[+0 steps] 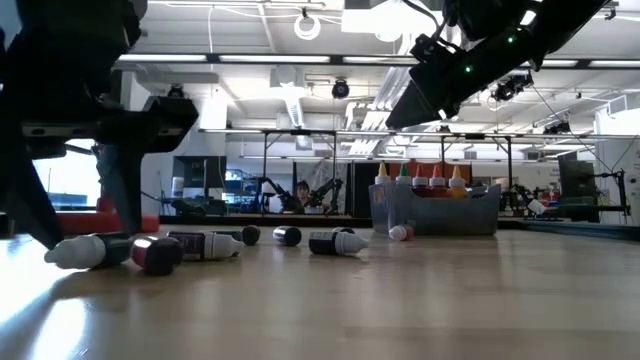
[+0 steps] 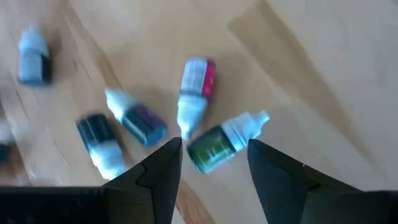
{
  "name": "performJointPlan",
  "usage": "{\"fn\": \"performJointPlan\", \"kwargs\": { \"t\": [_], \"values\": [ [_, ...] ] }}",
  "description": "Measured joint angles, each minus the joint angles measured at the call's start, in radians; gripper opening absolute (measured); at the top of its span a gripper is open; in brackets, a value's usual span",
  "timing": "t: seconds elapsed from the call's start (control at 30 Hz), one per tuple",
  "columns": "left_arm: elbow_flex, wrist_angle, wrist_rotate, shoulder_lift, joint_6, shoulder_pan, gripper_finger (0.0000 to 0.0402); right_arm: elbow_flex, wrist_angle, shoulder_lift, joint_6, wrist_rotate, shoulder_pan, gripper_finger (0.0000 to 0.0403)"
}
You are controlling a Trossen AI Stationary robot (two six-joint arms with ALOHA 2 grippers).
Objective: Pick & Place food coloring
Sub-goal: Put the bottom small green food coloring bottle into the bin
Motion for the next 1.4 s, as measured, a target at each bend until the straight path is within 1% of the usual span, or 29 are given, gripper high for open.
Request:
{"fn": "performJointPlan", "kwargs": {
  "t": [0.17,0.3,0.47,0.57,0.73,1.0,1.07,1.2,1.4],
  "values": [
    [0.0,0.061,-0.001,0.0,0.115,0.0,0.0179,0.0,0.0,0.0,0.0,0.0,0.0,0.0167],
    [0.0,0.062,0.008,0.0,0.155,0.0,0.0179,0.0,0.0,0.0,0.0,0.0,0.0,0.0167],
    [0.0,0.062,0.009,0.0,0.154,0.0,0.0179,0.0,0.0,0.0,0.0,0.0,0.0,0.0167],
    [0.0,0.058,0.031,0.0,0.151,0.0,0.0179,0.0,0.0,0.0,0.0,0.0,0.0,0.0167],
    [-0.002,0.021,0.034,0.001,0.087,0.0,0.0179,0.0,0.0,0.0,0.0,0.0,0.0,0.0167],
    [-0.001,0.026,0.026,0.035,0.076,0.0,0.0179,0.0,0.0,0.0,0.0,0.0,0.0,0.0167],
    [0.001,0.037,0.041,0.053,0.068,0.0,0.0178,0.0,0.001,0.0,0.0,0.0,0.0,0.0168],
    [0.0,0.044,0.05,0.076,0.047,0.0,0.016,-0.001,0.005,0.0,0.0,0.0,0.0,0.0167],
    [0.006,0.057,0.033,0.078,-0.013,0.0,0.0102,-0.001,0.006,0.0,0.0,0.0,0.0,0.0168]
  ]
}}
